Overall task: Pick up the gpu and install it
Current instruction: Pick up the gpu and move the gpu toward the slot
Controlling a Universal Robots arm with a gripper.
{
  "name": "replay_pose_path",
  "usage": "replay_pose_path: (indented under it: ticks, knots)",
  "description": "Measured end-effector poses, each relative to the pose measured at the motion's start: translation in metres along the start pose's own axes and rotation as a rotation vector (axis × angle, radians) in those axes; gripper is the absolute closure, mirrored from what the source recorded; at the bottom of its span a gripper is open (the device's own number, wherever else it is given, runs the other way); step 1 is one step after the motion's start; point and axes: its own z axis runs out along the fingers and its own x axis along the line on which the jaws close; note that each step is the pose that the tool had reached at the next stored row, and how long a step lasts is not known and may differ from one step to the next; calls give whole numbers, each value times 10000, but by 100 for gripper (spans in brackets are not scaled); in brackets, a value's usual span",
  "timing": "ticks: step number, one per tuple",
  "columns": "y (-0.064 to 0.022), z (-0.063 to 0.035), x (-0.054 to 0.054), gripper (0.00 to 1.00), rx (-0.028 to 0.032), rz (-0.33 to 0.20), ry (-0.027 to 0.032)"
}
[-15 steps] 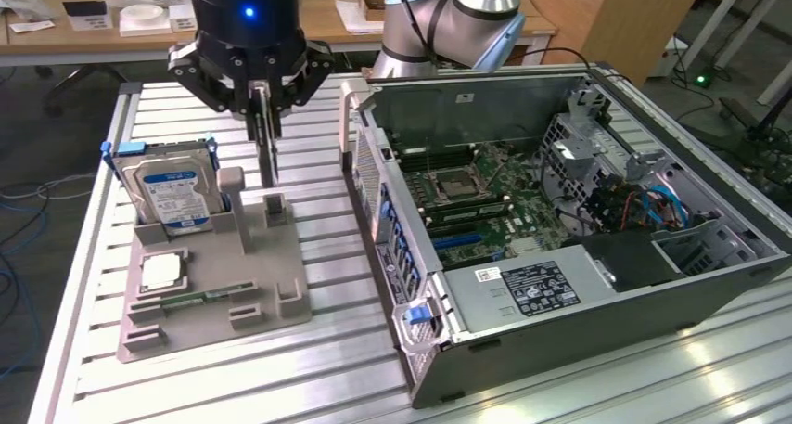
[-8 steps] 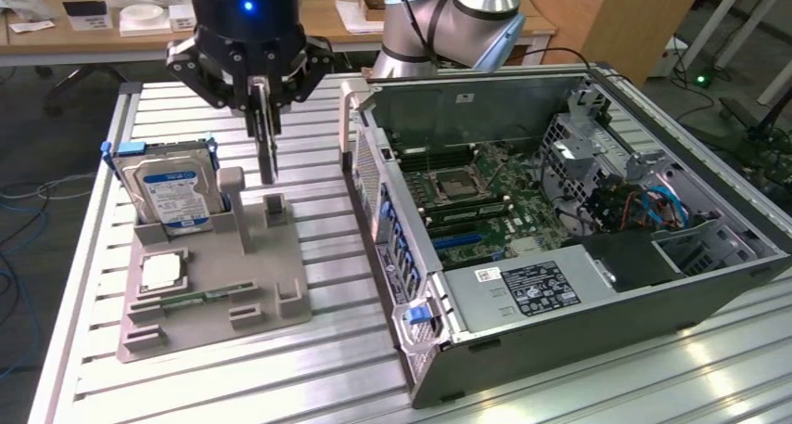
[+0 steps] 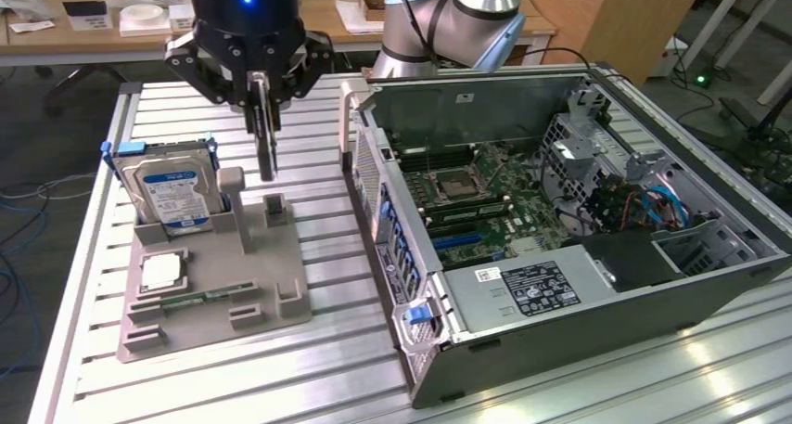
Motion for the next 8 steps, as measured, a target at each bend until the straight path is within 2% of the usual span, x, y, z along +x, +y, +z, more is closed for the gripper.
replay_pose_path:
  ticks: [8]
  knots:
    - [7,-49,1,72,-1,0,0]
